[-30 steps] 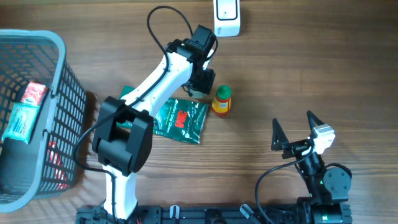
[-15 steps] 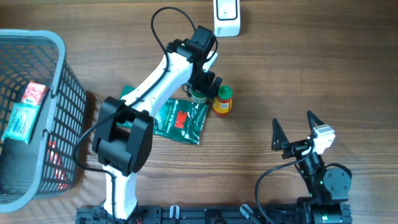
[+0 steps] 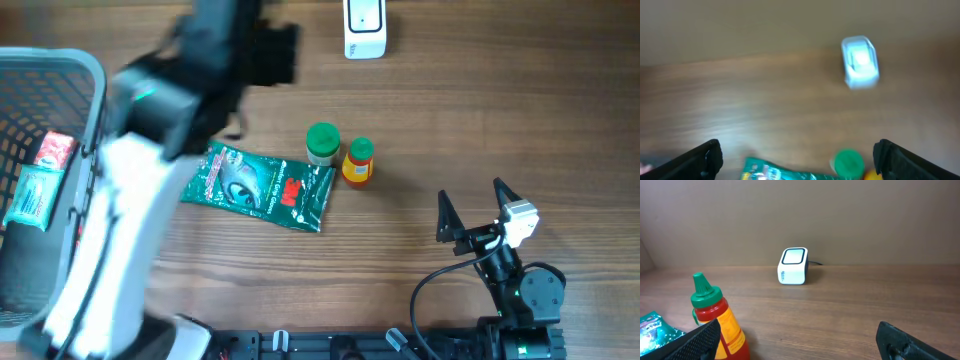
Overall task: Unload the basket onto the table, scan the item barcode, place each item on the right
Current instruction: 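Carry the green-capped jar toward the scanner and set it beside the bottle, then reach into the basket and grasp the red Nescafe sachet with the left gripper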
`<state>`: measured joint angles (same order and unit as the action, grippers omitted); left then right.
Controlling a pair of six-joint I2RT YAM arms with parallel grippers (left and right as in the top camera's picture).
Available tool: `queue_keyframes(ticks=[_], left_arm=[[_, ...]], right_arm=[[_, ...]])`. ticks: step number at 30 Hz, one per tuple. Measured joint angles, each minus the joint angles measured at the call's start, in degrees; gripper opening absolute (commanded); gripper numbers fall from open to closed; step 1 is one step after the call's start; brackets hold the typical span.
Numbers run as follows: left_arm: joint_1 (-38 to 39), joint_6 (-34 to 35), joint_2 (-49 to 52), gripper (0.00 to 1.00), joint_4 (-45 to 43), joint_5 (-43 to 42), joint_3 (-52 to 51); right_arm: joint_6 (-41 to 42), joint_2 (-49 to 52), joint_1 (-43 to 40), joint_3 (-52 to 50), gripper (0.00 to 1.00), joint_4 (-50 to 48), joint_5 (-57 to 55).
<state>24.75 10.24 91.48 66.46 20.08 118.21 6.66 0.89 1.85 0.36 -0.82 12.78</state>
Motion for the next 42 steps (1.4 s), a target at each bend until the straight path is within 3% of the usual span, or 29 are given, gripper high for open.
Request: queue_keyframes(ticks=[4,15,22,25,30,42], left_arm=[[-10.62,12.72,-6.29,1.0,2.89,3.93,0.04],[-46.8,58.4,-8.35,1.0,29.33,5.44,-0.61],[-60.02,69.2,-8.46,1.0,29.75,5.27,-8.28],[-64.19,75.32,-8.5,1.0,27.96,3.78,-15.45],[-69.55,81.68,-8.46,1.0,16.31,-2.49,-29.44],[-71.87,92.61,-8.48,1.0,-11.96,-11.61,-56.65]], right_arm=[[0.0,0.0,0.0,0.0,1.0,0.02,-0.02],[0.0,0.0,0.0,0.0,1.0,0.0,0.0],[0.0,0.0,0.0,0.0,1.0,0.0,0.0],[0.0,0.0,0.0,0.0,1.0,0.0,-0.02],[0.0,0.0,0.0,0.0,1.0,0.0,0.0],[0.0,0.0,0.0,0.0,1.0,0.02,0.0]])
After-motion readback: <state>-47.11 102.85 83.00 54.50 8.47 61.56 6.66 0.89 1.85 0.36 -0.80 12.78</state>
